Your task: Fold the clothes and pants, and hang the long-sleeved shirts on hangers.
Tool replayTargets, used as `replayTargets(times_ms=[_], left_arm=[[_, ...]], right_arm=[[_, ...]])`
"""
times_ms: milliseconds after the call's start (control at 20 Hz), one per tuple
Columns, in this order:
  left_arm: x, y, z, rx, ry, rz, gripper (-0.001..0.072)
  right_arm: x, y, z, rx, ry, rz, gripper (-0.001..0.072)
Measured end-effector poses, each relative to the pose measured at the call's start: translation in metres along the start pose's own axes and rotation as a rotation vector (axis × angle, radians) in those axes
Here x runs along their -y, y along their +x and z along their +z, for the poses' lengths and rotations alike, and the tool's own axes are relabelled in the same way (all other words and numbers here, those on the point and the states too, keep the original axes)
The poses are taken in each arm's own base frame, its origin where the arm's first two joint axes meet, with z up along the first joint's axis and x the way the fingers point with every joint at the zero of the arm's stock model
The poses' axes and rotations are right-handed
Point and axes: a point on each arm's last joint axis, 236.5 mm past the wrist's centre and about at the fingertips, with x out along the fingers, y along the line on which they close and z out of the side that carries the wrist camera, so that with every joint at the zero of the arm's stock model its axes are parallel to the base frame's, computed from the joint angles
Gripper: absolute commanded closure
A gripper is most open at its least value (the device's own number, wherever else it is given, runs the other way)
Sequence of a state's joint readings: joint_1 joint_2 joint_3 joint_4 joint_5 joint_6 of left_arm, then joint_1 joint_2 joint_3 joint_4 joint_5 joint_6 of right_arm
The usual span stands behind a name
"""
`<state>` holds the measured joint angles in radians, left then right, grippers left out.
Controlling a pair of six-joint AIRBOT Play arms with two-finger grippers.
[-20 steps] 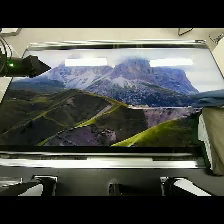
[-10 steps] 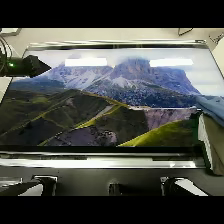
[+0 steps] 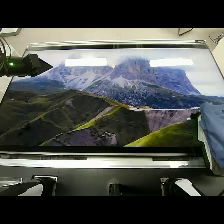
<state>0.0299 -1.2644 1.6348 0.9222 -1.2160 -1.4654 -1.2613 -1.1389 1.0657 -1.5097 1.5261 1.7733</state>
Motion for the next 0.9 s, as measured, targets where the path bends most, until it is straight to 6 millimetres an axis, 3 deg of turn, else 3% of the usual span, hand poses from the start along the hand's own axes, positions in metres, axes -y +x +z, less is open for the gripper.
replayTargets(times_ms=[50,150,250,350,450,500,600,650,700,750,800,900], left_arm=[[0.0,0.0,0.0,0.0,0.0,-0.001,0.0686],[0.003,-0.001,0.001,0.005,-0.004,-0.011,0.0686],[0.015,-0.007,0.015,0.05,-0.001,-0.041,0.0687],[0.03,-0.023,0.043,0.151,0.055,-0.05,0.0688],[0.03,-0.04,0.072,0.255,0.132,0.022,0.0688],[0.022,-0.046,0.082,0.291,0.159,0.091,0.0688],[-0.008,-0.049,0.09,0.301,0.185,0.25,0.0686],[-0.029,-0.046,0.087,0.271,0.183,0.335,0.0634],[-0.048,-0.039,0.077,0.214,0.166,0.4,0.0397],[-0.071,-0.028,0.06,0.134,0.132,0.461,0.0024],[-0.091,-0.015,0.036,0.029,0.085,0.508,0.0007],[-0.122,0.007,-0.031,-0.221,-0.014,0.571,0.0007]], right_arm=[[0.003,0.003,0.001,0.003,-0.001,-0.011,0.0097],[0.0,-0.003,0.009,0.039,-0.019,-0.001,0.0081],[-0.018,-0.031,0.035,0.155,-0.042,0.066,0.0081],[-0.062,-0.093,0.077,0.382,-0.098,0.222,0.0083],[-0.123,-0.181,0.106,0.664,-0.216,0.395,0.0085],[-0.158,-0.225,0.105,0.788,-0.296,0.479,0.0086],[-0.226,-0.278,0.076,0.913,-0.46,0.622,0.0087],[-0.26,-0.284,0.05,0.902,-0.548,0.676,0.0089],[-0.291,-0.276,0.02,0.844,-0.636,0.709,0.0084],[-0.319,-0.252,-0.015,0.737,-0.733,0.716,0.008],[-0.34,-0.216,-0.053,0.597,-0.826,0.695,0.0082],[-0.358,-0.145,-0.121,0.332,-0.985,0.602,0.0084]])
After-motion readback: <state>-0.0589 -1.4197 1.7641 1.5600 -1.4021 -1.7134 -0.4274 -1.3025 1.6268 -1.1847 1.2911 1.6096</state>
